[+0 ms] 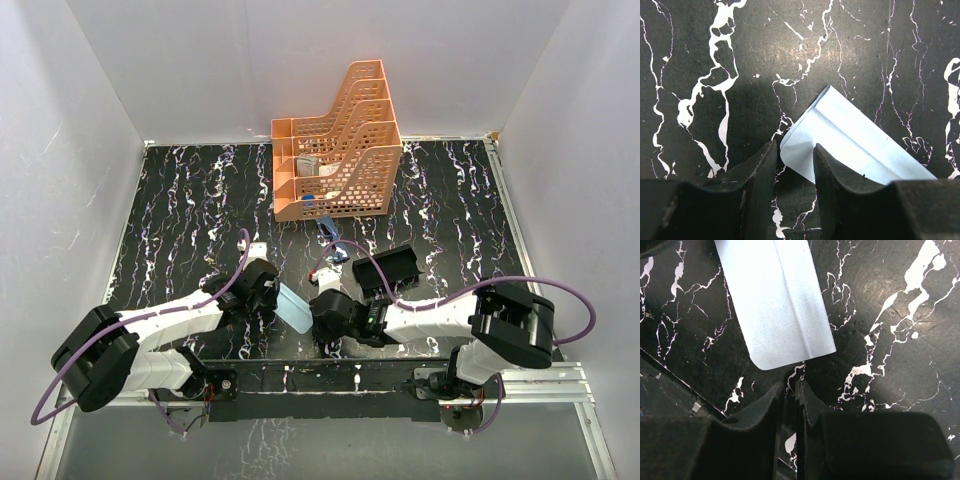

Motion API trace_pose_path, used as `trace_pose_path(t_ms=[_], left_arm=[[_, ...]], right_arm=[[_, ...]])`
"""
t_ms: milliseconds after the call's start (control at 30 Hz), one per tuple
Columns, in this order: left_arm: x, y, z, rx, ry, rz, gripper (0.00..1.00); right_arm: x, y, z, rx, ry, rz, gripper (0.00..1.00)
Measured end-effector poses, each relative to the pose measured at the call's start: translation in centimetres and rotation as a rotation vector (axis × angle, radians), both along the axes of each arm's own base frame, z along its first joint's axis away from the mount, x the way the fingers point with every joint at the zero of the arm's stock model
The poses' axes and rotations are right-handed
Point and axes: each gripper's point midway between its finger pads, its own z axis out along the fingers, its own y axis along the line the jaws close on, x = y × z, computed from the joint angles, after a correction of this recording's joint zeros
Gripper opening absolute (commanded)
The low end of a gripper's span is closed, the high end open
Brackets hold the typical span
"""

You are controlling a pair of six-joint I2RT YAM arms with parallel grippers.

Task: Organize the sunglasses
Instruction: Adjust the glasses cleaning cloth at the center of the board.

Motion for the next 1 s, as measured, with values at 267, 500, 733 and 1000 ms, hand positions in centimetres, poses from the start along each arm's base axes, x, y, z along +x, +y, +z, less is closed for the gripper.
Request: trace_pose_path(t_ms=[267, 500, 733, 1000], left_arm=[[0.2, 0.0, 0.2, 0.002, -0.006, 0.004, 0.34], [0.3, 0.0, 1.2, -0.016, -0.032, 0.011, 0.34], [0.3, 0.2, 1.1, -0.013, -0.028, 0.018, 0.34], [0.2, 0.5, 1.1, -0.002, -0.027, 0.029, 0.34]], right_arm=[[1.0, 0.7, -0.3, 0.013, -0.012, -0.025, 0.02], [2.9, 0.9, -0.4, 0.033, -0.017, -0.077, 0.0], [5.6, 0.1, -0.4, 0.037, -0.026, -0.146, 0.0], [9.6, -0.4, -0.4, 0.021, -0.05, -0.181, 0.0]])
